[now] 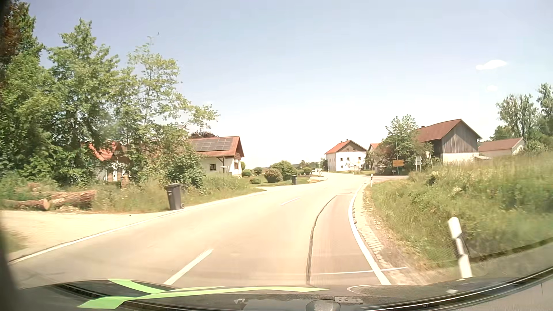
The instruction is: Follow the waypoints while adhering to traffic rules and regulations
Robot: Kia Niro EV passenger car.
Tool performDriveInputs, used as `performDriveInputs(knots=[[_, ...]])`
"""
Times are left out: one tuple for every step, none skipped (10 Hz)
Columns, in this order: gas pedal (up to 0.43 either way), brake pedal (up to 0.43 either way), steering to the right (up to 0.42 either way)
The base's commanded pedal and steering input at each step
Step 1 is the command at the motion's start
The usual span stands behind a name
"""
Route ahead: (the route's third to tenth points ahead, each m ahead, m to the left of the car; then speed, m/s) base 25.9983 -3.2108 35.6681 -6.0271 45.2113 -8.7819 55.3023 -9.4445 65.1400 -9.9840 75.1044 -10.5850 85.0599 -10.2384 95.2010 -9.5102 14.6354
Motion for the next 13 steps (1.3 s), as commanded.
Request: performDriveInputs(knots=[[0.177, 0.0, 0.04], [0.177, 0.0, 0.04], [0.177, 0.0, 0.041], [0.177, 0.0, 0.041], [0.177, 0.0, 0.041], [0.177, 0.0, 0.042], [0.177, 0.0, 0.045], [0.177, 0.0, 0.047], [0.177, 0.0, 0.047], [0.177, 0.0, 0.046], [0.189, 0.0, 0.045], [0.189, 0.0, 0.043], [0.189, 0.0, 0.04]])
